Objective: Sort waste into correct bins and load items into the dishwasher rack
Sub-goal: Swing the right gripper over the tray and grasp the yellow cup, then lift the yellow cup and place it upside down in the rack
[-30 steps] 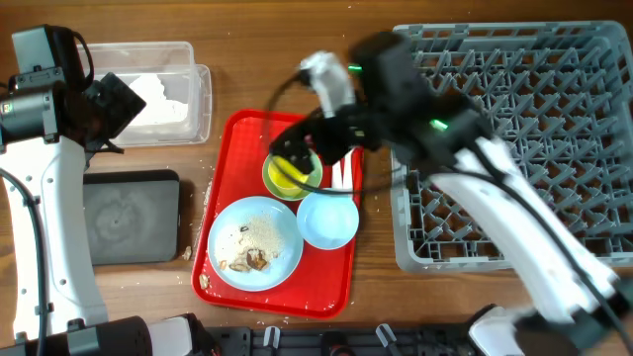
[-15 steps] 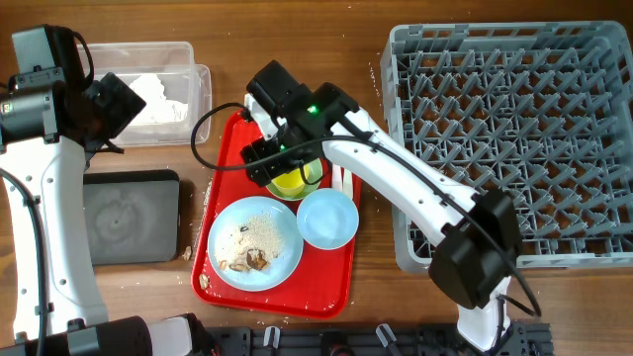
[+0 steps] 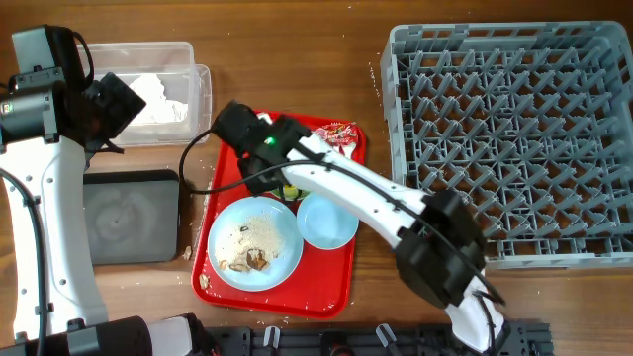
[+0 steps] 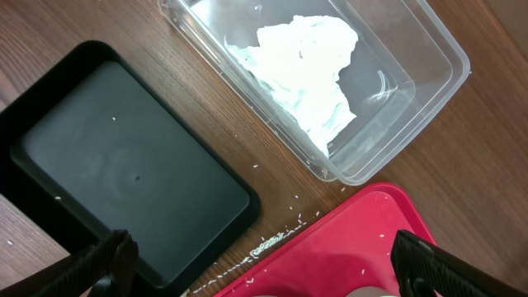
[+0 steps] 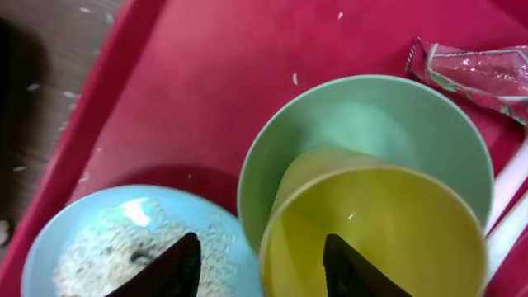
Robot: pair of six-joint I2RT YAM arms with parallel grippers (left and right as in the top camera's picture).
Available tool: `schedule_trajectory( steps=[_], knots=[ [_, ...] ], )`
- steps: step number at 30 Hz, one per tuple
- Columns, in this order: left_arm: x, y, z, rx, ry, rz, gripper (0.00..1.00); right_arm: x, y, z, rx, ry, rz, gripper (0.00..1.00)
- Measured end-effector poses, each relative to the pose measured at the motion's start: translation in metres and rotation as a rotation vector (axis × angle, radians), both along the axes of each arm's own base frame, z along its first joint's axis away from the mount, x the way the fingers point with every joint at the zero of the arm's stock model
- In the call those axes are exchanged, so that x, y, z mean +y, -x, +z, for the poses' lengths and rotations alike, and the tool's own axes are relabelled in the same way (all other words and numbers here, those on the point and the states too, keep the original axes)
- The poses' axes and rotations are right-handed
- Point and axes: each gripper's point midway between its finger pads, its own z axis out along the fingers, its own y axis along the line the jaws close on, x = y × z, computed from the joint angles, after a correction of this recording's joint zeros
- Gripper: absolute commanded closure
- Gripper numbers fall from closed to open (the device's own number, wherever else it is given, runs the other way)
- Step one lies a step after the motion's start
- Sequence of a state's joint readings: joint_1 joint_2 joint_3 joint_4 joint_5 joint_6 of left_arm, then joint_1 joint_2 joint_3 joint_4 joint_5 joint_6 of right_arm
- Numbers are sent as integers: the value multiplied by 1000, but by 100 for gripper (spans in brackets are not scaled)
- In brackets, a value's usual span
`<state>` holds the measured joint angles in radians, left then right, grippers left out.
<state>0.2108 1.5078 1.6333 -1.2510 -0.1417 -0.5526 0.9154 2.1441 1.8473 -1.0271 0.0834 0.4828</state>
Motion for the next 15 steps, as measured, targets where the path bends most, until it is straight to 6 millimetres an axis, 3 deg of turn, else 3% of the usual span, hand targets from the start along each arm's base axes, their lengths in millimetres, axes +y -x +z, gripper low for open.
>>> schedule_trajectory(
  steps=[6, 9, 12, 15],
  knots=[
    [0, 0, 0, 0, 0, 0, 0, -1, -5, -8, -16, 15, -37, 80],
    [0, 0, 0, 0, 0, 0, 0, -1, -6, -8, -18, 16, -42, 84],
    [0, 0, 0, 0, 0, 0, 0, -2, -5, -8, -14, 19, -46, 96],
    [0, 0, 0, 0, 0, 0, 0, -5, -3, -9, -6, 30, -46, 96]
  ],
)
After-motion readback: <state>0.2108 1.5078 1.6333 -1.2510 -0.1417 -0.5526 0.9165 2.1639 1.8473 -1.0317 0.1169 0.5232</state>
